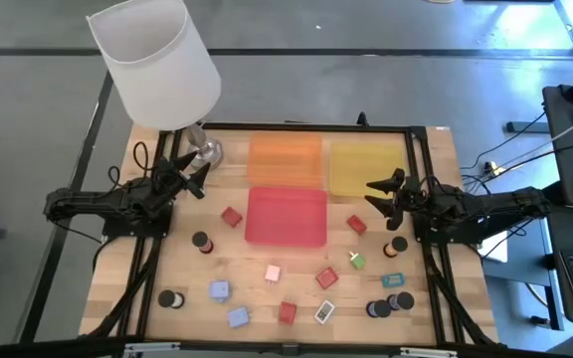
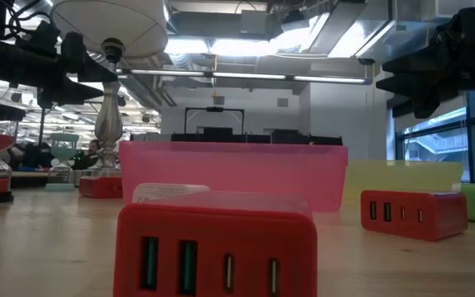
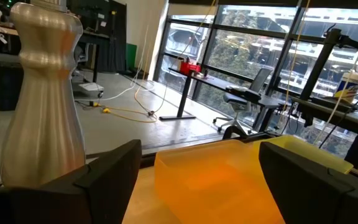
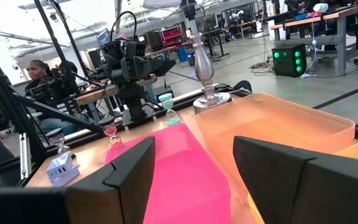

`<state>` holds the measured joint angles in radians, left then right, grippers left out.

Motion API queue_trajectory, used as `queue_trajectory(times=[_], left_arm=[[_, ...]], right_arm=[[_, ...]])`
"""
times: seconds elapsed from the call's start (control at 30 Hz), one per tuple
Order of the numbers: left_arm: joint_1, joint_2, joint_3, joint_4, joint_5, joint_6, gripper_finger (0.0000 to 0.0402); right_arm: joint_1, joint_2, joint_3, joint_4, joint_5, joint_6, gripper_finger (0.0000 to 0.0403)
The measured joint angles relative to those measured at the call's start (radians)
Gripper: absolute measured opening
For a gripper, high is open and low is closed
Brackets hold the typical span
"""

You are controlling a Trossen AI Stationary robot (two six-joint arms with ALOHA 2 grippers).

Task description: Pick & Place Office items

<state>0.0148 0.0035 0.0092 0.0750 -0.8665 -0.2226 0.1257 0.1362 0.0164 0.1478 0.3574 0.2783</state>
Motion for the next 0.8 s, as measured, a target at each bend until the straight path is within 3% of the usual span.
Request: queue_trajectory(times=[0.5,0.8], left_arm=[[0.0,0.0,0.0,0.0,0.0,0.0,0.0322],[0.0,0.0,0.0,0.0,0.0,0.0,0.0322]], right_arm=[[0.0,0.0,0.0,0.004,-0.01,0.022,0.022],[0.0,0.0,0.0,0.024,-0.01,0.481,0.022]])
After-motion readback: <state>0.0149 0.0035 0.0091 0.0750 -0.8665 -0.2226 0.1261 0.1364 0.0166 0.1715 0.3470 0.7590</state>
